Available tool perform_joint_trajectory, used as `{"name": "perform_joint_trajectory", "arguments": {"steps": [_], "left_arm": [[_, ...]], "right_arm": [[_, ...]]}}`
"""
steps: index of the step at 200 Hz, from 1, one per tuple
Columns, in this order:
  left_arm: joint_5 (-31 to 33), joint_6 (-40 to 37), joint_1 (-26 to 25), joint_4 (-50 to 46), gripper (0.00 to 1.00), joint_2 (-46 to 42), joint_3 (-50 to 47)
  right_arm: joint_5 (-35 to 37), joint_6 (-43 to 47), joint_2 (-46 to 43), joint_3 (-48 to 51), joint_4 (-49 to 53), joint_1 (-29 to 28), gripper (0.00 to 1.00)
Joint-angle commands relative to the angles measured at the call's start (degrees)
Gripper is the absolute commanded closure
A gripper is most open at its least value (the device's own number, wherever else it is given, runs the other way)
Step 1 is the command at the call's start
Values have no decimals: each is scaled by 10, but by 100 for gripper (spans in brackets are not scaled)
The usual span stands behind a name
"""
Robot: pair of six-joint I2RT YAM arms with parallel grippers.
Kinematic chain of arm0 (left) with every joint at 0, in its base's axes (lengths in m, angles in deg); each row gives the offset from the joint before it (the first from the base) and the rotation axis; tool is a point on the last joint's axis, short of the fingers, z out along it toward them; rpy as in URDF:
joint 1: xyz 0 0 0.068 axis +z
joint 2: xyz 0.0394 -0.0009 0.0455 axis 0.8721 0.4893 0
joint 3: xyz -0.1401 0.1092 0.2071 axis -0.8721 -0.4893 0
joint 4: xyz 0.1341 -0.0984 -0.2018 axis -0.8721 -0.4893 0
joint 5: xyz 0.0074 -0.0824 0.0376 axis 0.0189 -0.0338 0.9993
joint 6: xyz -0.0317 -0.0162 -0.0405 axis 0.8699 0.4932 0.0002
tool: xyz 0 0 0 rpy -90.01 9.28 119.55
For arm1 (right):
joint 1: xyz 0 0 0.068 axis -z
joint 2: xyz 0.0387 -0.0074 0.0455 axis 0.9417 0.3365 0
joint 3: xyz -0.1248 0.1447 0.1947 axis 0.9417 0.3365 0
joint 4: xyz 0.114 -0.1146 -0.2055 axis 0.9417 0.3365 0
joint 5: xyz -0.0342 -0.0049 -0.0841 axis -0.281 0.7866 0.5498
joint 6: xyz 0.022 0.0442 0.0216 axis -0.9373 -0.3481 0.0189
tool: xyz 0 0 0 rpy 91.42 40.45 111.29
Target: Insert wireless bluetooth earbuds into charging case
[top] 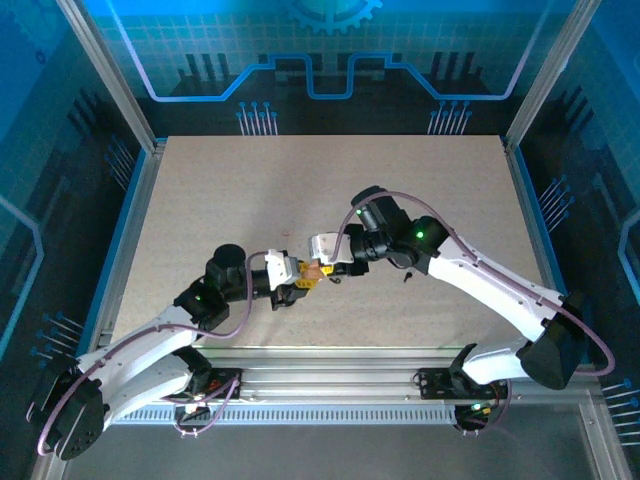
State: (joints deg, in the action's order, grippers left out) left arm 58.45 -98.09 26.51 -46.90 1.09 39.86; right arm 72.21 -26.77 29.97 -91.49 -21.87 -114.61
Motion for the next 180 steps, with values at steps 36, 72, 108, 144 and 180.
{"name": "perform_joint_trajectory", "arguments": {"steps": [36, 72, 108, 144, 180], "left_arm": [[-35, -4, -7, 5, 87, -19, 7], [-35, 3, -6, 25, 88, -21, 0], [-9, 15, -5, 45, 88, -21, -11], [-6, 61, 15, 148, 90, -15, -55], [-5, 122, 53, 276, 91, -5, -100]], "right_arm": [[22, -39, -8, -9, -49, 23, 61], [20, -56, -12, 8, -72, 28, 60], [-17, -62, -29, 23, -86, 34, 56], [-66, -84, -65, 38, -105, 43, 50], [-139, -159, -103, 74, -165, 82, 47]]}}
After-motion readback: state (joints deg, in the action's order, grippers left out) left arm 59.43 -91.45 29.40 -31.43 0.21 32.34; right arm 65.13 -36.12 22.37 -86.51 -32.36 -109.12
